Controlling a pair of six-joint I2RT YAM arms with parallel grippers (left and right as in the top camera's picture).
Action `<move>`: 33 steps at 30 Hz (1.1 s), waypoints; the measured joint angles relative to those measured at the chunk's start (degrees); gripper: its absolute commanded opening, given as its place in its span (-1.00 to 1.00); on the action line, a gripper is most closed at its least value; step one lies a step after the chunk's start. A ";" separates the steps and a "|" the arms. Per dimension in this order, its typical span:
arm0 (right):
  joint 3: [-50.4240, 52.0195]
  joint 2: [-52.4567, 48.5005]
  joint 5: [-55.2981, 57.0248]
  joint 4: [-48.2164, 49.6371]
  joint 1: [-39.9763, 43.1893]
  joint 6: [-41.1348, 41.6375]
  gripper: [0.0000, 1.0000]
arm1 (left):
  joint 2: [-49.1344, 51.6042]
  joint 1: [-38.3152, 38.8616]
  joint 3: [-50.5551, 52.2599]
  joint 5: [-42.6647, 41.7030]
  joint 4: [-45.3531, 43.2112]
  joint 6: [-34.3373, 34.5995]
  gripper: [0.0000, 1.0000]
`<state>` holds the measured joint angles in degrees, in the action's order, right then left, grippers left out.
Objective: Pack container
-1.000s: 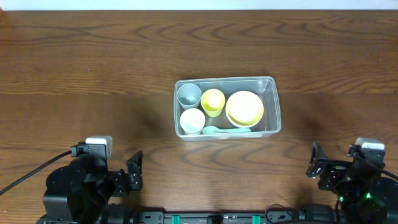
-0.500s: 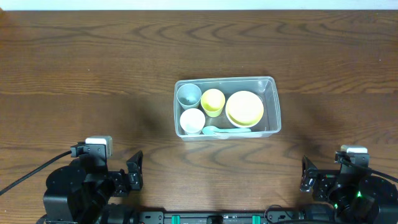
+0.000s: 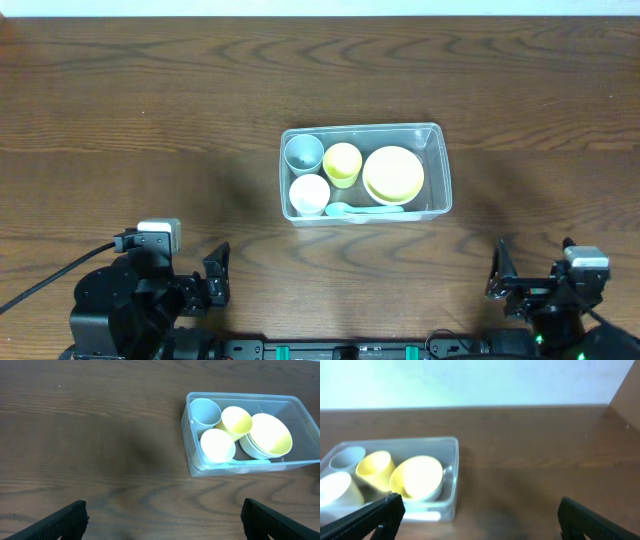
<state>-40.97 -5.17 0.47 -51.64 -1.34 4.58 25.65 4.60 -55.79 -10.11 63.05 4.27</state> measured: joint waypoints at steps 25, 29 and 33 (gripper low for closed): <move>28.72 4.50 -0.87 41.92 -1.88 -8.31 0.99 | 0.02 0.00 0.02 0.00 -0.02 0.00 0.96; 32.06 4.50 -0.81 47.56 -1.90 -9.75 0.98 | 0.02 0.00 0.02 0.00 -0.02 0.00 0.96; 35.82 4.50 -0.68 52.02 -1.90 -10.29 0.98 | 0.02 0.00 0.02 0.00 0.00 0.00 0.96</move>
<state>-5.15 -0.67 -0.21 0.38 -3.25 -5.72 25.67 4.60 -55.77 -10.11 63.05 4.27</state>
